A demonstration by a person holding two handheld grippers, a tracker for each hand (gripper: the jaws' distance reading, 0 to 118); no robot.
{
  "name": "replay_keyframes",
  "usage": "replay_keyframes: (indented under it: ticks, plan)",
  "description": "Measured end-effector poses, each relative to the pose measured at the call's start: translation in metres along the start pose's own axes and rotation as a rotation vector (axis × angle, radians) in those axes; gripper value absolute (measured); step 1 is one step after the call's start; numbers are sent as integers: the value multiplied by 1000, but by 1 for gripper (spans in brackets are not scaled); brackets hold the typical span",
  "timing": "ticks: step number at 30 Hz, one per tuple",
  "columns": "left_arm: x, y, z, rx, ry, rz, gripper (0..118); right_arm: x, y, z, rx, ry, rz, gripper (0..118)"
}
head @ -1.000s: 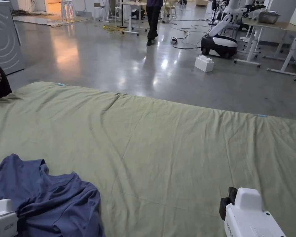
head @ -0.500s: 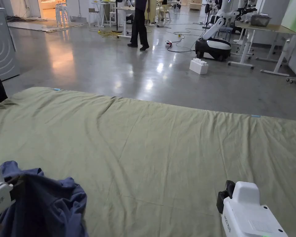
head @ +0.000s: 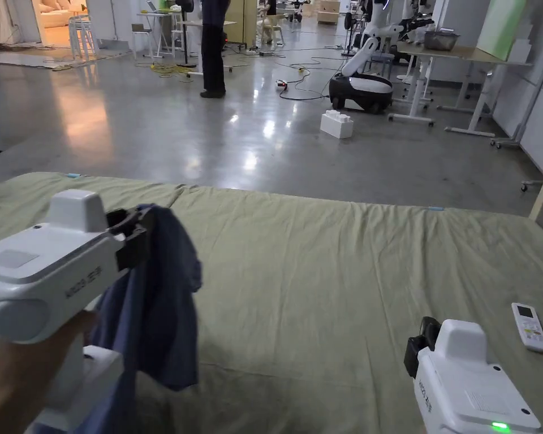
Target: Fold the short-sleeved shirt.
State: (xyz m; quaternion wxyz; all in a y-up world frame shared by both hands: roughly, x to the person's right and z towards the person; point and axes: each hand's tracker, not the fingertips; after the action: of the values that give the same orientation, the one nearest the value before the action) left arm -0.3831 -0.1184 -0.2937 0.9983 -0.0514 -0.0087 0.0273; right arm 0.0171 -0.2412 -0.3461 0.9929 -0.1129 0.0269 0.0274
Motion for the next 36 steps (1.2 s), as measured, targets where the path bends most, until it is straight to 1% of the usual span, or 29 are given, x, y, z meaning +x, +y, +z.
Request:
replay_keyframes:
  ticks: [7, 11, 13, 18, 22, 23, 26, 27, 29, 30, 31, 32, 33, 34, 35, 36]
  plan:
    - [88, -9, -40, -24, -205, 29, 8, 31, -2, 10, 12, -50, -21, 1]
    - [137, -38, -57, -85, -290, 47, 8, 49, -8, 13, 1, -82, -37, 1]
    - [154, -58, -63, -146, -333, 50, 8, 58, -13, 15, -9, -99, -41, 1]
    - [182, -116, -66, -282, -382, 66, 8, 74, -25, 16, -37, -123, -47, 1]
    - [186, -154, -60, -373, -400, 68, 8, 80, -33, 17, -58, -129, -46, 1]
    - [185, -142, -61, -377, -402, 67, 8, 80, -35, 16, -65, -128, -47, 1]
    - [184, -143, -62, -414, -385, 78, 8, 80, -39, 16, -80, -124, -44, 1]
    - [232, -160, -87, -423, -385, 94, 8, 80, -40, 16, -86, -119, -44, 1]
    - [228, -155, -86, -432, -375, 100, 11, 79, -40, 16, -96, -107, -42, 1]
    - [223, -151, -85, -435, -363, 98, 17, 78, -40, 16, -98, -102, -39, 1]
    - [227, -153, -74, -436, -353, 96, 27, 77, -39, 16, -100, -96, -34, 1]
    - [223, -150, -69, -428, -327, 95, 47, 75, -39, 16, -101, -90, -28, 1]
    - [217, -145, -65, -411, -288, 100, 62, 74, -38, 15, -99, -84, -22, 1]
    - [210, -140, -59, -398, -263, 104, 74, 72, -37, 15, -96, -79, -16, 1]
    - [211, -141, -63, -389, -243, 113, 82, 70, -35, 15, -95, -76, -13, 1]
    - [211, -140, -64, -371, -217, 129, 86, 68, -34, 15, -91, -70, -12, 1]
